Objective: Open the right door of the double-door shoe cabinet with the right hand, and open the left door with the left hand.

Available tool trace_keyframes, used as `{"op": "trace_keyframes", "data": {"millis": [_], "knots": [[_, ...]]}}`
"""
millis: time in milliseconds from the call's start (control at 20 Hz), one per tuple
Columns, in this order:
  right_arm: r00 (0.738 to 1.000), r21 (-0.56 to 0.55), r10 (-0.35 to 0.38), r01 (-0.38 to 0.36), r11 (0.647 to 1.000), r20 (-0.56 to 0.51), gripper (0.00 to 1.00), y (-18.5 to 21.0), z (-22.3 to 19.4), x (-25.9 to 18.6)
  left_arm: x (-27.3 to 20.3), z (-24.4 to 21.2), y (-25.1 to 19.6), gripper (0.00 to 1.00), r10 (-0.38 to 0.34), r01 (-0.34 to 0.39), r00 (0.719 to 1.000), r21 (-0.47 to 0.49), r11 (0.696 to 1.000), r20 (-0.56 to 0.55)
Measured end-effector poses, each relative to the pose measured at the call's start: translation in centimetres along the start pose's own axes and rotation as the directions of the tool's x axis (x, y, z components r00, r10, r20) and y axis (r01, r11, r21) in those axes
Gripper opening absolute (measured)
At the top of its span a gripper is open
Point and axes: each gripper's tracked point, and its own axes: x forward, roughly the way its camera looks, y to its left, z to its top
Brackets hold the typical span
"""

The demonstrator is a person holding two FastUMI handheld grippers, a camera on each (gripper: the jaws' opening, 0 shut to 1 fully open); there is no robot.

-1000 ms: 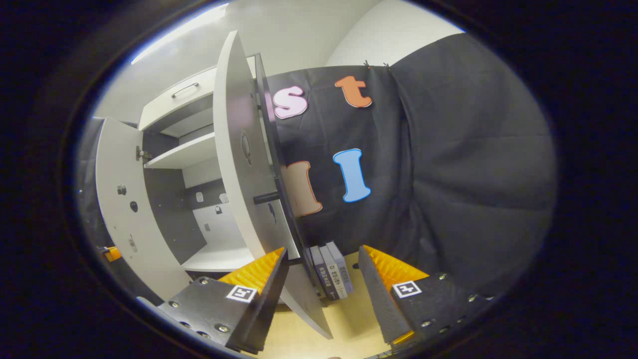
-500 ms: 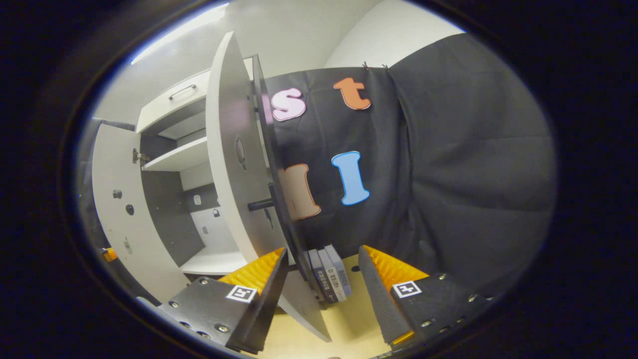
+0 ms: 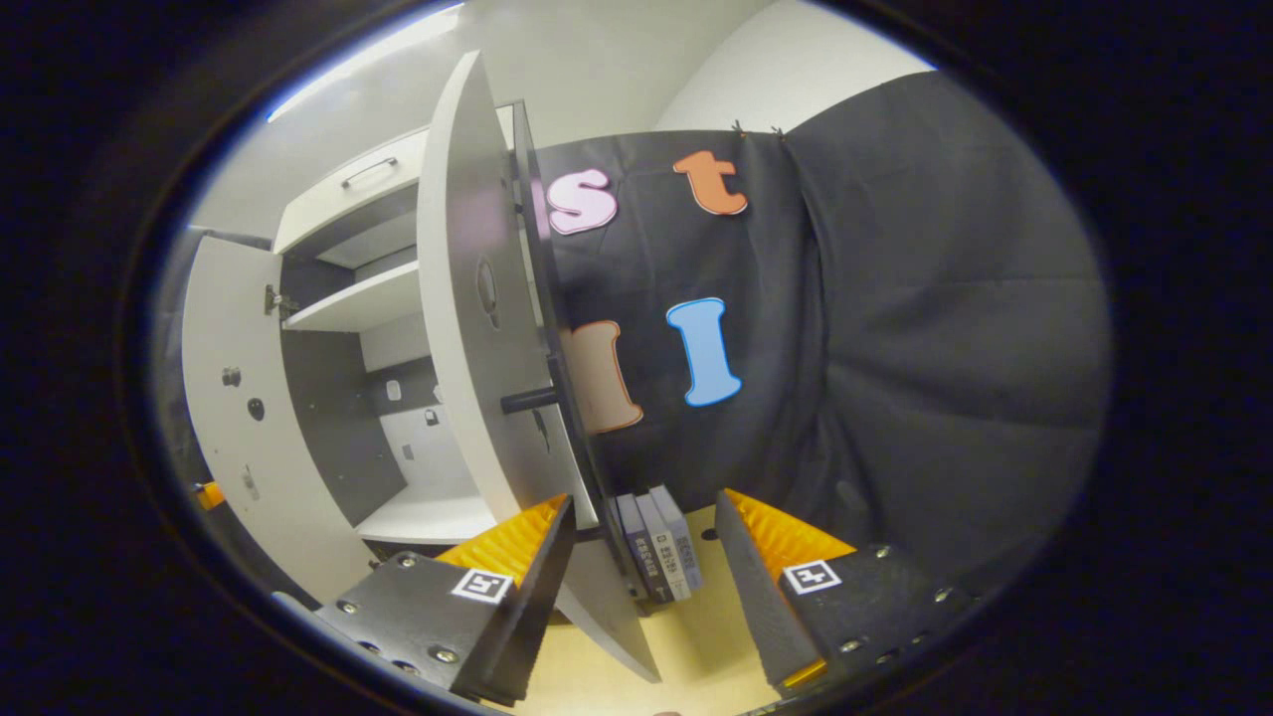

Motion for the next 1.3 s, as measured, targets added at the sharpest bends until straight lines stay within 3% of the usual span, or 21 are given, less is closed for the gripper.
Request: {"op": "trace_keyframes", "data": {"millis": [50, 150, 250, 300, 350, 500, 550, 600, 650, 700, 800, 900, 1050, 1300], "knots": [[1.000, -0.005, -0.011, 0.011, 1.000, 0.004, 0.84, -0.2, 0.1, -0.2, 0.1, 0.1, 0.6, 0.28, 0.025, -0.025, 1.000, 0.011, 1.000, -0.005], [0.999, -0.023, -0.044, 0.045, 0.999, 0.018, 0.80, -0.8, 0.2, -0.4, -0.5, 0.0, 1.8, 0.53, 0.067, -0.066, 0.998, 0.017, 0.998, -0.015], [0.996, -0.041, -0.076, 0.078, 0.996, 0.035, 0.99, -1.4, 0.4, -0.9, -0.8, 0.4, 2.2, 0.82, 0.084, -0.085, 0.996, -0.019, 0.996, -0.014], [0.995, -0.049, -0.084, 0.086, 0.995, 0.045, 1.00, -1.4, 0.6, -1.3, -0.8, 0.6, 2.4, 0.88, 0.086, -0.086, 0.996, -0.045, 0.995, -0.011], [0.994, -0.063, -0.092, 0.095, 0.993, 0.053, 0.94, -1.3, 0.9, -1.7, -1.1, 0.8, 2.3, 0.94, 0.086, -0.086, 0.996, -0.069, 0.994, -0.006], [0.991, -0.140, -0.108, 0.119, 0.983, 0.080, 0.99, -0.7, 1.8, -3.4, -2.0, 1.6, 2.5, 0.96, 0.089, -0.088, 0.996, -0.064, 0.994, 0.012], [0.990, -0.168, -0.109, 0.123, 0.978, 0.088, 0.94, -0.1, 2.2, -4.1, -2.3, 2.0, 2.4, 0.92, 0.089, -0.088, 0.996, -0.042, 0.995, 0.018], [0.990, -0.193, -0.100, 0.117, 0.974, 0.097, 0.99, 0.8, 2.6, -4.8, -2.6, 2.7, 2.1, 0.92, 0.087, -0.086, 0.996, -0.023, 0.996, 0.029], [0.991, -0.218, -0.087, 0.108, 0.970, 0.103, 0.94, 2.0, 2.9, -5.5, -2.9, 3.6, 1.5, 0.93, 0.083, -0.082, 0.996, -0.017, 0.996, 0.042], [0.990, -0.238, -0.078, 0.104, 0.966, 0.116, 0.99, 3.1, 3.3, -6.2, -3.3, 4.4, 0.8, 0.96, 0.074, -0.073, 0.996, -0.019, 0.997, 0.050], [0.989, -0.252, -0.049, 0.083, 0.964, 0.139, 1.00, 5.9, 4.0, -7.6, -4.1, 5.9, -0.8, 0.93, 0.047, -0.044, 0.996, -0.037, 0.998, 0.073], [0.988, -0.276, -0.023, 0.065, 0.959, 0.152, 0.94, 8.3, 4.5, -8.9, -4.9, 7.0, -2.3, 0.93, 0.026, -0.021, 0.995, -0.046, 0.999, 0.092], [0.989, -0.294, 0.054, -0.011, 0.956, 0.139, 0.96, 12.6, 4.3, -9.2, -6.0, 8.3, -5.5, 0.96, -0.041, 0.045, 0.992, -0.030, 0.999, 0.121], [0.974, -0.282, 0.194, -0.154, 0.947, 0.120, 0.96, 20.1, 4.2, -8.0, -5.3, 10.5, -11.5, 0.93, -0.175, 0.169, 0.970, 0.047, 0.984, 0.171]]}}
